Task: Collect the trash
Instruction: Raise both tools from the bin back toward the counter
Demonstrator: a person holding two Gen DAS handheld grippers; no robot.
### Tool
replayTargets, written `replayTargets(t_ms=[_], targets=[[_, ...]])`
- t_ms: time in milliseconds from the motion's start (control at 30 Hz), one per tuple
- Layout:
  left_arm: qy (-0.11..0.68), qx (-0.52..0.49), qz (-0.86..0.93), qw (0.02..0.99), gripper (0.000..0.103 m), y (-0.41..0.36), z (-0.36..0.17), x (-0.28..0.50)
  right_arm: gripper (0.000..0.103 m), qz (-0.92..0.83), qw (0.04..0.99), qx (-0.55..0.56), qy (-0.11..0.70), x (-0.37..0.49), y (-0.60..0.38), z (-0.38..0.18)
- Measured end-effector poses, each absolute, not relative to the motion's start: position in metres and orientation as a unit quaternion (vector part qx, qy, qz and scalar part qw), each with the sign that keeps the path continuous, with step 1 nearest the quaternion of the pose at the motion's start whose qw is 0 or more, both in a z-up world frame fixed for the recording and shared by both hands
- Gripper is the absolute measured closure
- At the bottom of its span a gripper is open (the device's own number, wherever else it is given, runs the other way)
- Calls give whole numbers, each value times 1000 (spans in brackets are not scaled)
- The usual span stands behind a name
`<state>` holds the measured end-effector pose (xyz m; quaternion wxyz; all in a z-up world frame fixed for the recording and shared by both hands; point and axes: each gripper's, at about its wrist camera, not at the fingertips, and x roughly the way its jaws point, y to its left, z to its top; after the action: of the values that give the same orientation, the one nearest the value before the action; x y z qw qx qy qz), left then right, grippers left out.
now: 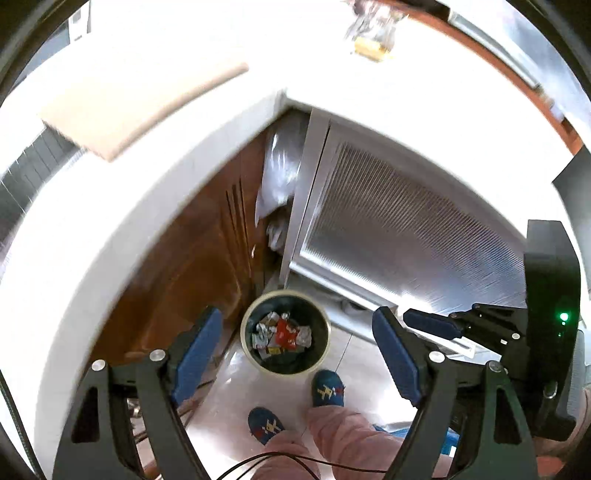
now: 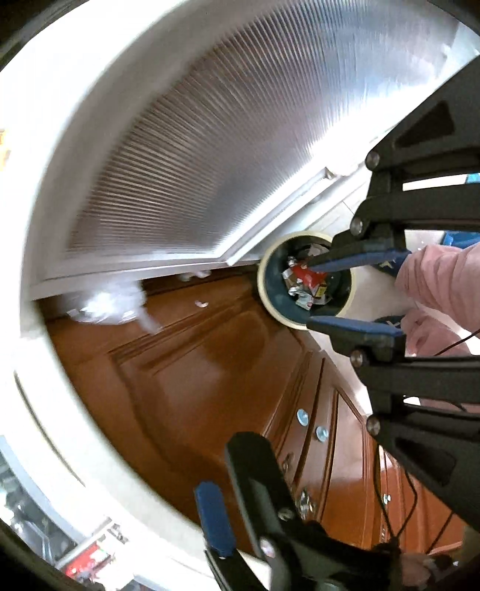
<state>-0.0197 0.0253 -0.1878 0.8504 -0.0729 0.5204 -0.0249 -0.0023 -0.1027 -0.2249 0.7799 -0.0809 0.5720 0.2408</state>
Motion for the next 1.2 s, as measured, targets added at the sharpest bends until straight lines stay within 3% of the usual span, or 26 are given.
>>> replayTargets(t_ms=[400, 667, 1100, 1200], targets=[[431, -22, -24, 902, 21, 11, -68, -6, 74, 264, 837, -111, 466, 11, -114, -106], [376, 10, -15, 926, 21, -9, -8, 21, 72, 275, 868, -100, 400, 33, -128, -56], [342, 36, 43, 938, 21, -34, 31, 80, 71, 279, 896, -95, 333, 102, -155, -9], [344, 39, 52, 937, 21, -37, 32, 94, 66, 271, 897, -84, 339, 121, -159, -9]])
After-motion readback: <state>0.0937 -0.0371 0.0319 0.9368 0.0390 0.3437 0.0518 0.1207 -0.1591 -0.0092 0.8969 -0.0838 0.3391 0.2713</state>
